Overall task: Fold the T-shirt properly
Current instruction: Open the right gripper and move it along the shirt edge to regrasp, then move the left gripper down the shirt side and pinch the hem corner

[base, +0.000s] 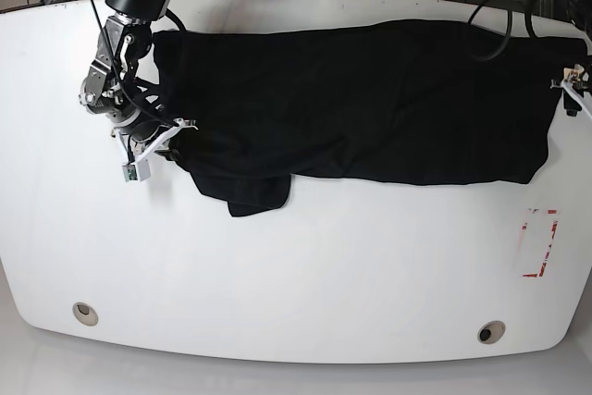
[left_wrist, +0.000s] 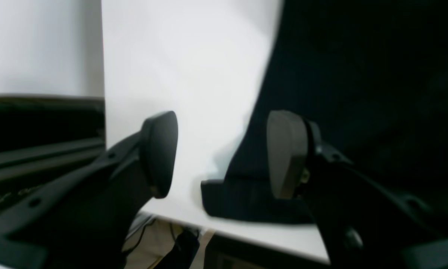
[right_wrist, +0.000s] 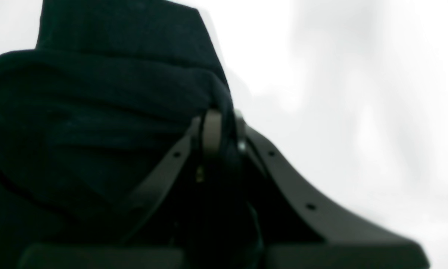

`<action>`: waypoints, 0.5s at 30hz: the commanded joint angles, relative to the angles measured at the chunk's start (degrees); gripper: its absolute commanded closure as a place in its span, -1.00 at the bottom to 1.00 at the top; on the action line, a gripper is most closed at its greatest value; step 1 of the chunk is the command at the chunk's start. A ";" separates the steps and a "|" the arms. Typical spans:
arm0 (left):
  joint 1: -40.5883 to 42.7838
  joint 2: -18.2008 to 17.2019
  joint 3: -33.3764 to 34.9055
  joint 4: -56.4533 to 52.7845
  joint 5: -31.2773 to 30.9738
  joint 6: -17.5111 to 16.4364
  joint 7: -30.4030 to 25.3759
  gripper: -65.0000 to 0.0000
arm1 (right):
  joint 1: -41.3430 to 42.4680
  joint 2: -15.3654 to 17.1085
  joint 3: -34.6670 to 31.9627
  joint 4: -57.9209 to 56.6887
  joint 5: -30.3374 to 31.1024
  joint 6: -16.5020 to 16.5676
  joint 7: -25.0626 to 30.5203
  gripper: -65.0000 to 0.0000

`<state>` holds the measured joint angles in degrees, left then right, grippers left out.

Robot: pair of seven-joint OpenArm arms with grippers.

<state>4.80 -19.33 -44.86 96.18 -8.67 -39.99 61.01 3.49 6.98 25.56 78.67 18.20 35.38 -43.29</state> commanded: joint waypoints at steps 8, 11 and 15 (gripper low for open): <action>-12.58 -1.28 0.42 -14.82 5.02 -0.01 -1.01 -0.15 | 0.60 0.36 0.15 1.28 0.75 0.10 1.13 0.99; -16.45 -1.46 1.48 -19.92 6.34 -0.01 -1.10 -0.25 | 0.60 0.36 0.15 1.28 0.92 0.10 1.13 0.99; -20.58 -1.55 2.36 -25.19 7.30 -0.01 -1.19 -0.38 | 0.60 0.36 0.15 1.28 1.28 0.10 1.13 0.99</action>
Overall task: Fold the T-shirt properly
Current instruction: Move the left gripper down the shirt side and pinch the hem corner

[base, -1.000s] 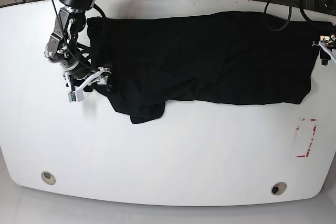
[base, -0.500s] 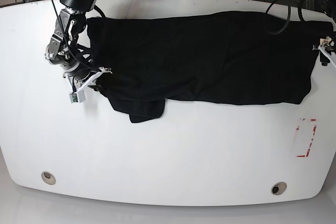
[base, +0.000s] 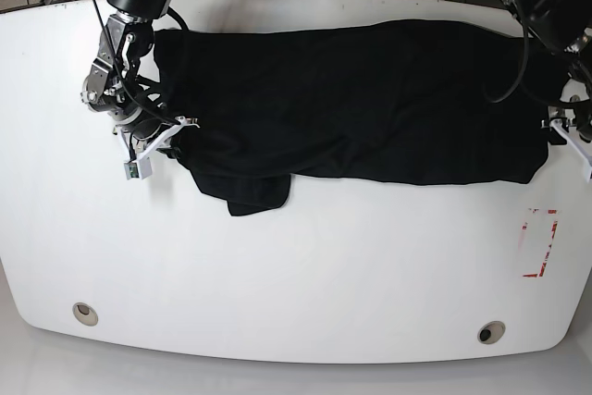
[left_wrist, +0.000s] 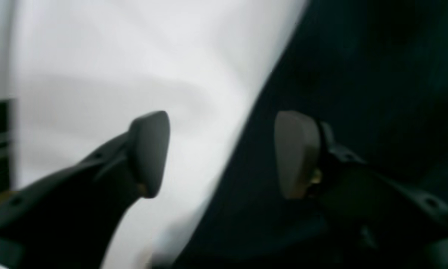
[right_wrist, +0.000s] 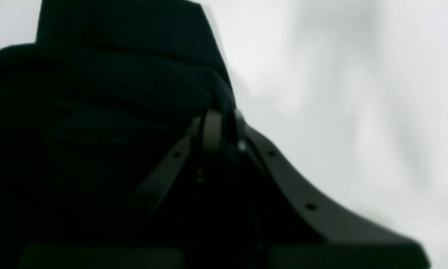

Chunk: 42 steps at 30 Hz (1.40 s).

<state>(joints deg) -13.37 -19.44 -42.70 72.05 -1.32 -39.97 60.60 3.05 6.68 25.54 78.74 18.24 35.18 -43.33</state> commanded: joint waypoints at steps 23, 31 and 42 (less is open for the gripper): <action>-14.72 -0.38 4.76 -16.71 -5.14 -0.03 -0.77 -0.45 | 0.95 0.58 0.17 1.22 1.23 0.29 1.18 0.99; -14.63 -0.65 9.25 -17.33 -11.03 -0.03 -0.77 -0.45 | 0.51 0.58 0.17 1.22 1.23 0.29 1.18 0.99; -14.55 -0.73 10.39 -22.16 -10.94 -0.03 -3.94 -0.44 | 0.25 0.58 0.17 1.30 1.23 0.29 1.18 0.99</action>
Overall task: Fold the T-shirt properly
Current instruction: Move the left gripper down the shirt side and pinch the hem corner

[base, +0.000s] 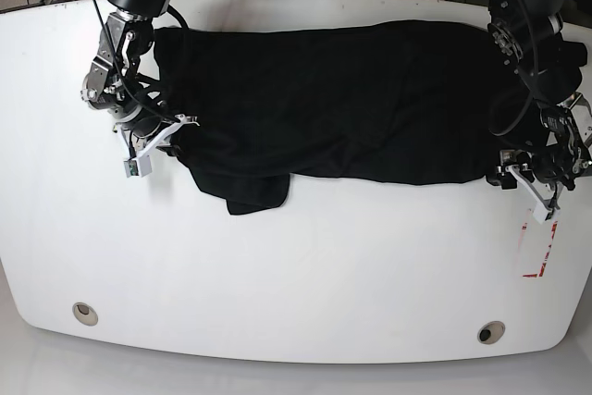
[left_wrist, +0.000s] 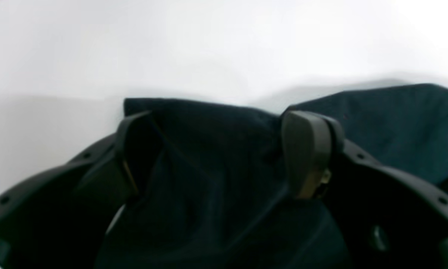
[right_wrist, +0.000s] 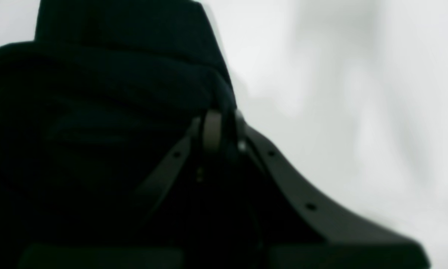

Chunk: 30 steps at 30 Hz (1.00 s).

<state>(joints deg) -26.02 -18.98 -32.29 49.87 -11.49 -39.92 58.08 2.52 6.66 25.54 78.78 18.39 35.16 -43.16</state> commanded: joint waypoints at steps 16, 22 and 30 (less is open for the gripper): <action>2.50 -3.13 2.62 -1.65 -0.78 -0.08 -3.97 0.03 | 0.68 0.60 0.26 1.26 1.08 0.32 1.00 0.99; 4.61 -3.13 2.89 -1.47 -0.87 -0.08 -5.82 0.94 | 0.68 0.60 0.26 1.26 1.08 0.32 1.00 0.99; 5.23 -3.04 2.54 5.65 -0.95 -0.08 -5.29 1.00 | -0.81 0.60 0.26 6.01 1.17 0.32 0.65 0.99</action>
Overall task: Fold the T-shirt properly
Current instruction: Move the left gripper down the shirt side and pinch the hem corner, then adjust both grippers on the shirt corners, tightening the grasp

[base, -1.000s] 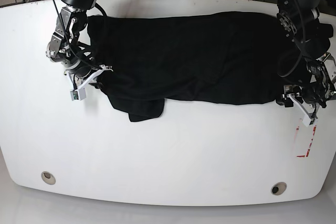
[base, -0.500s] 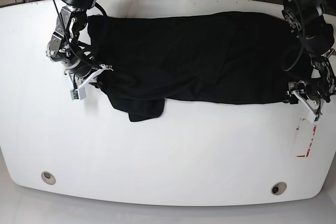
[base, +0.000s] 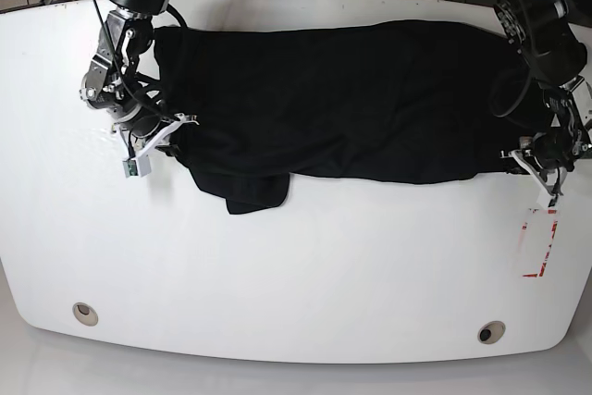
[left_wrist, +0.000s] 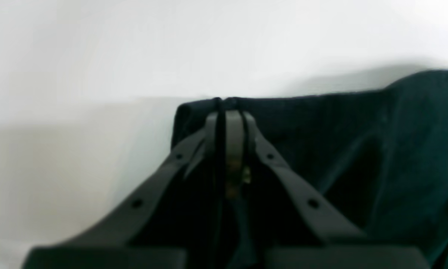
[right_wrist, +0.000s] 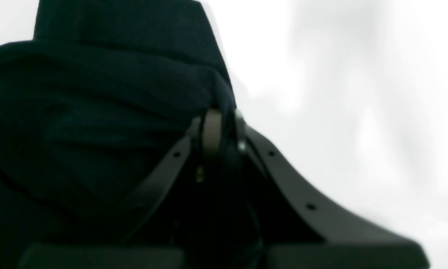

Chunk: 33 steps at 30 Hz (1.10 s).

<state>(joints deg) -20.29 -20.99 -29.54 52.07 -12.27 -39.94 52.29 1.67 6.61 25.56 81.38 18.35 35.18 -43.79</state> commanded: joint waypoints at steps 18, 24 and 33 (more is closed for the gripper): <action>1.26 0.73 -4.70 30.61 -0.43 -0.06 12.54 1.00 | -1.98 1.17 0.33 23.10 1.21 0.29 -7.51 1.00; 1.26 0.64 -4.70 34.39 -0.43 -0.06 14.65 1.00 | -0.84 1.17 0.24 23.80 0.68 0.29 -7.68 1.00; 1.26 0.82 -4.53 38.08 -0.43 -0.06 14.83 1.00 | 1.80 2.84 0.15 23.89 0.60 0.29 -8.12 1.00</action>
<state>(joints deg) -17.96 -19.31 -34.13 89.41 -12.47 -39.99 67.88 2.42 7.88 25.47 103.90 18.22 35.64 -53.12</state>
